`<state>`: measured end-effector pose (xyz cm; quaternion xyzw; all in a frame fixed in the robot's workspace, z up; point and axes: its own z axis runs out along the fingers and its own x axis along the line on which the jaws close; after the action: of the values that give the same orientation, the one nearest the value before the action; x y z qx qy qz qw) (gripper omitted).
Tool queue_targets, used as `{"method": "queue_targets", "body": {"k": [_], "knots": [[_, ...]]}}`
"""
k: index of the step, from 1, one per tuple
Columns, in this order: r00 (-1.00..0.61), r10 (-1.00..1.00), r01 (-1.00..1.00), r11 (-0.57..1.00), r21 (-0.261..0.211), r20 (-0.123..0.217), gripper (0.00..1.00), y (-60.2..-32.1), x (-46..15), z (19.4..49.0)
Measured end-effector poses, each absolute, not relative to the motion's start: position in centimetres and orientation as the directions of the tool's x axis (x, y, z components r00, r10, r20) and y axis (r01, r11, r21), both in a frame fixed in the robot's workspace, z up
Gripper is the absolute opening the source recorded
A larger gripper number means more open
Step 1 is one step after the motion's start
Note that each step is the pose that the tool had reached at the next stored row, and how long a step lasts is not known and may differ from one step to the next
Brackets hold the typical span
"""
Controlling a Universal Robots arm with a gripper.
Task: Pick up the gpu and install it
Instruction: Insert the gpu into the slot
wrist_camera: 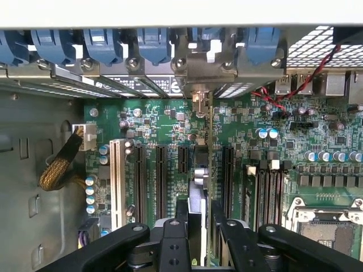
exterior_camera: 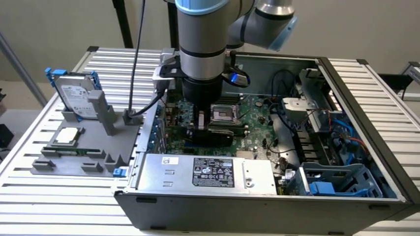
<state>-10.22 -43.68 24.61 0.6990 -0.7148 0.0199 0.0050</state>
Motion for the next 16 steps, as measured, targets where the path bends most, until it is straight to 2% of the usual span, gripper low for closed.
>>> {"method": "queue_targets", "body": {"k": [16], "knots": [[-0.013,-0.999,-1.000,0.012,-0.021,0.035,0.27,-43.72,-10.23,24.34]]}}
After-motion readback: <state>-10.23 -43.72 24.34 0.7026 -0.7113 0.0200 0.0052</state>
